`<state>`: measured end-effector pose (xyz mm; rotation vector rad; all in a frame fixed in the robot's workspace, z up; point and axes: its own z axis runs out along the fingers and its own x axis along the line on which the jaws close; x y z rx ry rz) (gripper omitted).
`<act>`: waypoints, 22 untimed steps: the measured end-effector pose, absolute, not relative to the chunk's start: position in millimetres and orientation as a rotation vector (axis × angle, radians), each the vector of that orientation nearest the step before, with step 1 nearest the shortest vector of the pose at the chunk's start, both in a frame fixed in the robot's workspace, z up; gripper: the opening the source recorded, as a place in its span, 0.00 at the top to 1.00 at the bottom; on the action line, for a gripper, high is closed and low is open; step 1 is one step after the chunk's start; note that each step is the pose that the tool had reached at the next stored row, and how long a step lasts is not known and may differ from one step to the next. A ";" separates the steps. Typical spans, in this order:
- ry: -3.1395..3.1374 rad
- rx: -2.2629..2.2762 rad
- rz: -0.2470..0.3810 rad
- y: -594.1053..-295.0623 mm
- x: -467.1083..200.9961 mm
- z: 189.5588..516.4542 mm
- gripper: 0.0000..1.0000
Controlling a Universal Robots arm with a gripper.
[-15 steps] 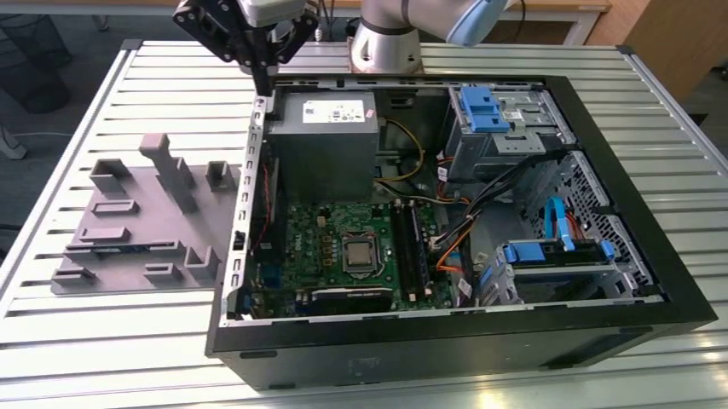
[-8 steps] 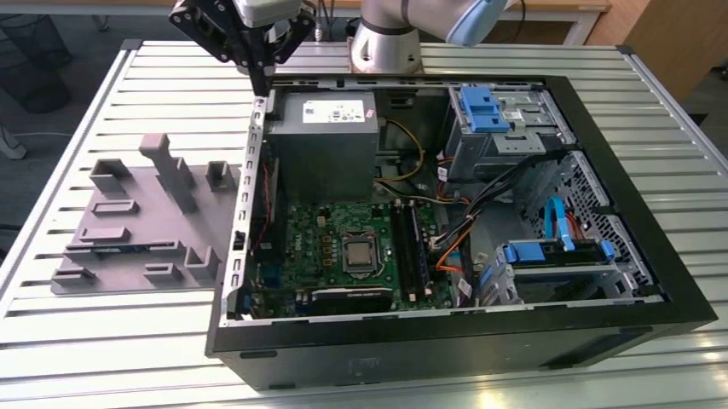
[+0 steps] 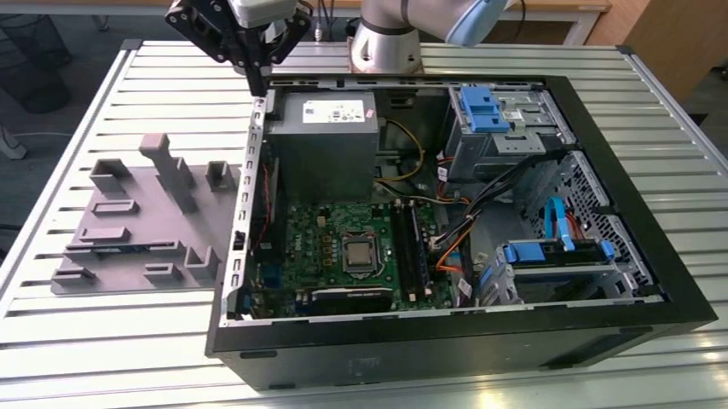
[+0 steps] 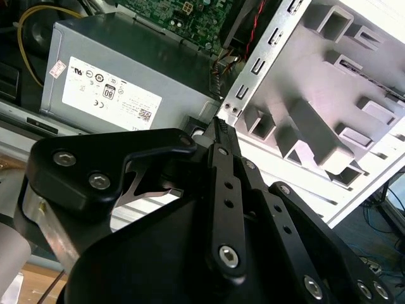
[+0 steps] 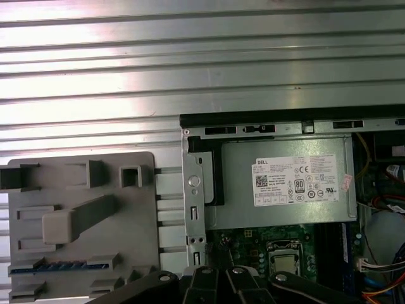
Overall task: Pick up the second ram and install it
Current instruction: 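Reach for the second ram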
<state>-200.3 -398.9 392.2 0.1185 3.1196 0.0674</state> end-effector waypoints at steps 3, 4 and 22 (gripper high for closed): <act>3.120 0.118 0.067 -398.9 -201.3 392.1 0.89; 3.120 0.119 0.067 -398.9 -201.7 392.1 0.89; 3.120 0.119 0.067 -398.9 -209.6 391.5 0.89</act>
